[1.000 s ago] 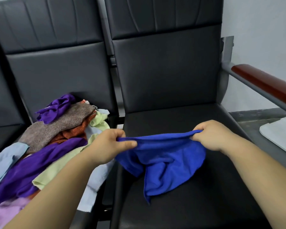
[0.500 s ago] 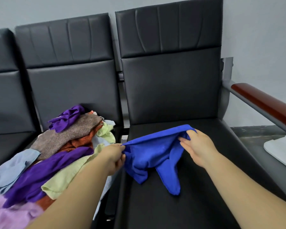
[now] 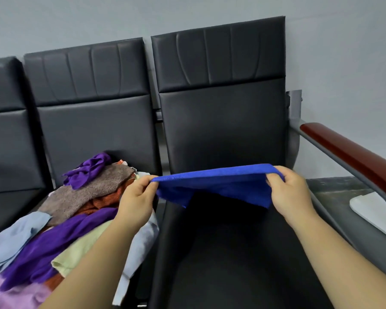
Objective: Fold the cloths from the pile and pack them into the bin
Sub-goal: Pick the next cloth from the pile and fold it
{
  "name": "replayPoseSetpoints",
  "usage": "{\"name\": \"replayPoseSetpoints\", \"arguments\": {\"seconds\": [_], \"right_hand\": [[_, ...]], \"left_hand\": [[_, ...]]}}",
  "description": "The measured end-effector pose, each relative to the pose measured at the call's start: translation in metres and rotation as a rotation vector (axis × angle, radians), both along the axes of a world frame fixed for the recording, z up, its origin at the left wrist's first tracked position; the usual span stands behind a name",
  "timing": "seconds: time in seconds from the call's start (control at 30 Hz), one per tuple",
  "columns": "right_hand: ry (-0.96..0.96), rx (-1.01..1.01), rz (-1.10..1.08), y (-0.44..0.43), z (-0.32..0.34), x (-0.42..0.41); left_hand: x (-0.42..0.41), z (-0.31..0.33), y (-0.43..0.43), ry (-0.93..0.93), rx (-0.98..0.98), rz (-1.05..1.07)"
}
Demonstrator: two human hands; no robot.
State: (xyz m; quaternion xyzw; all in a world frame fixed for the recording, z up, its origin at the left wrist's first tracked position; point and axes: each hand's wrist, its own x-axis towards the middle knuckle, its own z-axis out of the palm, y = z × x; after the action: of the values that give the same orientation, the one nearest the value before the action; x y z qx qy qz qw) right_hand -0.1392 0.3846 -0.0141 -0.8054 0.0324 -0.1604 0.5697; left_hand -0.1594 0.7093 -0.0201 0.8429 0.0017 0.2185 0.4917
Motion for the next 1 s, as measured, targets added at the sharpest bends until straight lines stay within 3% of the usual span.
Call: {"name": "replayPoseSetpoints", "arguments": {"seconds": [0.1, 0.2, 0.27, 0.37, 0.5, 0.57, 0.7, 0.87, 1.0], "right_hand": [[0.167, -0.221, 0.070, -0.009, -0.010, -0.001], [0.482, -0.425, 0.213, -0.018, -0.027, 0.001], [0.720, -0.551, 0.348, -0.020, -0.037, -0.004], [0.941, -0.659, 0.375, -0.022, -0.045, -0.013], [0.891, -0.690, 0.308, -0.026, -0.045, -0.013], [0.809, -0.738, 0.263, -0.027, -0.047, -0.010], [0.724, -0.617, 0.155, -0.027, -0.049, -0.005], [0.595, -0.520, 0.060, -0.024, -0.055, 0.008], [0.537, -0.561, 0.018, -0.022, -0.064, 0.021]], "left_hand": [[-0.003, -0.009, 0.013, 0.113, 0.259, 0.035], [-0.007, -0.024, 0.019, 0.450, 0.541, -0.076], [-0.014, -0.030, 0.021, 0.656, 0.630, -0.131], [-0.023, -0.031, 0.020, 0.794, 0.757, -0.161], [-0.025, -0.042, 0.021, 0.871, 0.540, -0.219], [-0.023, -0.049, 0.020, 0.831, 0.368, -0.196], [-0.014, -0.063, 0.010, 0.737, 0.057, -0.152], [0.001, -0.073, -0.003, 0.569, 0.131, 0.018], [0.015, -0.078, -0.011, 0.502, 0.131, 0.096]]}}
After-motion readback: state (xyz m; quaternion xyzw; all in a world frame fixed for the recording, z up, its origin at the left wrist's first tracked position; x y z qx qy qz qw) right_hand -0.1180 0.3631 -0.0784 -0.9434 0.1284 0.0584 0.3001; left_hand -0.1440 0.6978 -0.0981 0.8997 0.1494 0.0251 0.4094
